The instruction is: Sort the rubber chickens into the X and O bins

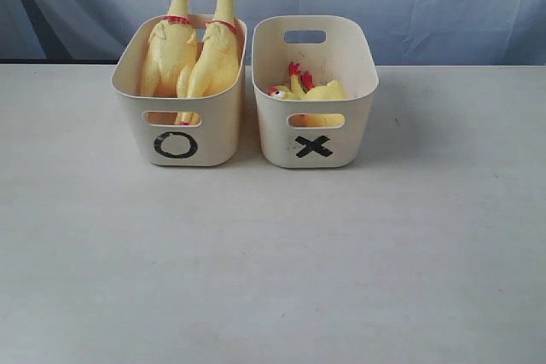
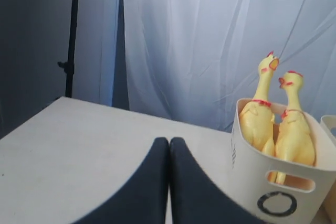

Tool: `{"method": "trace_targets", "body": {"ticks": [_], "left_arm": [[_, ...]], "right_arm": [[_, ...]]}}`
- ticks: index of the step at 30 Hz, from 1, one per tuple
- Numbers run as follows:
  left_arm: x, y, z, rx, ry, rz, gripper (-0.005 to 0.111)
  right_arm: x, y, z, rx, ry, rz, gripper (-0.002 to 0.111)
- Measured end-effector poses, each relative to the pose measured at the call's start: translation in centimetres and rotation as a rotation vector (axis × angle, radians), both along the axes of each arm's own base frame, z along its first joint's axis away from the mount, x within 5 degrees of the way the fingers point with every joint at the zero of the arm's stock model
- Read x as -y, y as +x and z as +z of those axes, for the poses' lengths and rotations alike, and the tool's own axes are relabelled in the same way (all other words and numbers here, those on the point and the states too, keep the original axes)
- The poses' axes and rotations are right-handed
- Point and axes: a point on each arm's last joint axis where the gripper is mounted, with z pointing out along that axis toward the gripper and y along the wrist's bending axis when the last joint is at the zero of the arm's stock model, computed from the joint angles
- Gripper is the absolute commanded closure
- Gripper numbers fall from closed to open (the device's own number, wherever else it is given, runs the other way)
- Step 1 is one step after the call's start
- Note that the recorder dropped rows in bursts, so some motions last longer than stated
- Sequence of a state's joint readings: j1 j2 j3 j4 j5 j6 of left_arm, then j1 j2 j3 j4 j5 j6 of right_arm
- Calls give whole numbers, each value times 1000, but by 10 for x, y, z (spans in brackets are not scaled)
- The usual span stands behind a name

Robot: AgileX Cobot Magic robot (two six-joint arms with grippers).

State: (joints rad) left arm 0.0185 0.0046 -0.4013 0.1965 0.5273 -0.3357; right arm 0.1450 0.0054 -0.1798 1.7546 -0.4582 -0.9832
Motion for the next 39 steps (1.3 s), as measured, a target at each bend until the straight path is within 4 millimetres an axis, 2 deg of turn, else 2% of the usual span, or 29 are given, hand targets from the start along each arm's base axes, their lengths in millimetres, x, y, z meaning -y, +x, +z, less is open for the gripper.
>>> {"method": "trace_targets", "body": {"ticks": [4,8,10,15,20,27,39], "left_arm": [[1,0,6,70,6,-13,107],[1,0,8,88,8,-16,107],[1,0,8,88,8,-16,107],[2,0,8,88,6,-17,107],[2,0,8,88,4,-18,107],[2,0,8,90,6,-18,107],[1,0,8,89,10,-16,107]], "right_arm": [[-44,1,10,96,-229,447,109],[-83,-14,-5,55,-647,861,109],[-93,-23,-17,4,-781,1015,109],[-103,-38,-32,-58,-882,1252,109],[-105,-46,-39,-97,-927,1361,109],[-102,-45,-48,-180,-1027,1358,109],[-101,-45,-48,-187,-1035,1358,109]]}}
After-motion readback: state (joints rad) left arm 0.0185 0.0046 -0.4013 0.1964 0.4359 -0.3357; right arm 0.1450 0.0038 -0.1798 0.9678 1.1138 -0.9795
